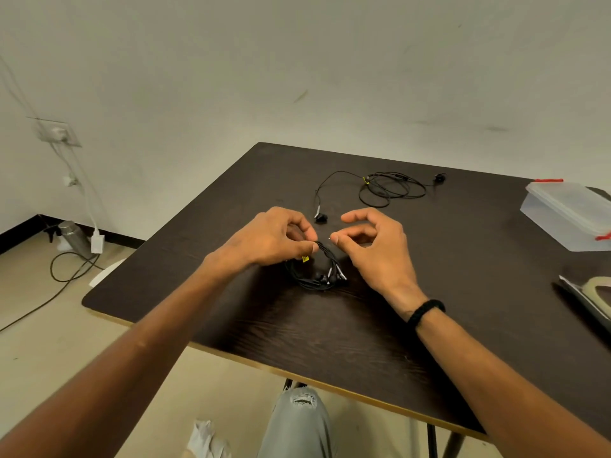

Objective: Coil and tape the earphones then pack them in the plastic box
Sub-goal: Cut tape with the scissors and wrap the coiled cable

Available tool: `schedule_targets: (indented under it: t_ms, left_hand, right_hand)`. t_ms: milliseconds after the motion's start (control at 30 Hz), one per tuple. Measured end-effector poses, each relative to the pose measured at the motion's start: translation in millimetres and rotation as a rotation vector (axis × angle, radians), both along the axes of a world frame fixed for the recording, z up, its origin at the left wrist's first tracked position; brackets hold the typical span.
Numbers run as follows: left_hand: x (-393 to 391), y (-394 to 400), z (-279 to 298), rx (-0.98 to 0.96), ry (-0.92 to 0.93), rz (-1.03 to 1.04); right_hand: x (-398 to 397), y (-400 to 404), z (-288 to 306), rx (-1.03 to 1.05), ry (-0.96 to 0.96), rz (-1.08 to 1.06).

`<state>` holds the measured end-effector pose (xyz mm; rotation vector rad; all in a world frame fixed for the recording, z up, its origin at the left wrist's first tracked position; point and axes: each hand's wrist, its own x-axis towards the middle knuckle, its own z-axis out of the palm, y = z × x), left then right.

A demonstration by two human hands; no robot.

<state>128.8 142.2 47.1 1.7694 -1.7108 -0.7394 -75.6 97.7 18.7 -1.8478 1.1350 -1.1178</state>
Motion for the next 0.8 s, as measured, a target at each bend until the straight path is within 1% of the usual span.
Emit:
schedule_targets:
  t_ms: [167, 367, 500, 600, 700, 800]
  left_hand:
    - [0.4, 2.0, 2.3, 0.037, 0.213, -0.067]
    - [-13.3, 1.3, -2.4, -0.063, 0.407, -0.019]
    - [-40.9, -14.3, -1.2, -0.176, 0.505, -0.025]
    - [-73.2, -33.1, 1.7, -0.246, 0.598, -0.046]
    - [-106.6, -58.1, 2.7, -0.283, 0.686, -0.077]
    - [-134.8, -79.0, 1.1, -0.303, 0.720, -0.091]
  right_hand:
    - [-1.5, -1.2, -2.4, 0.090, -0.057, 0.041]
    - [-15.4, 0.4, 8.3, 0.173, -0.192, 0.061]
    - [-41.4, -10.9, 25.7, 0.119, -0.193, -0.003]
    - [-70.9, -24.8, 38.8, 0.048, -0.143, -0.070]
    - [-98.7, -39.0, 47.0, -0.023, -0.062, -0.102]
    - [-120.7, -50.8, 49.7, -0.049, -0.043, -0.113]
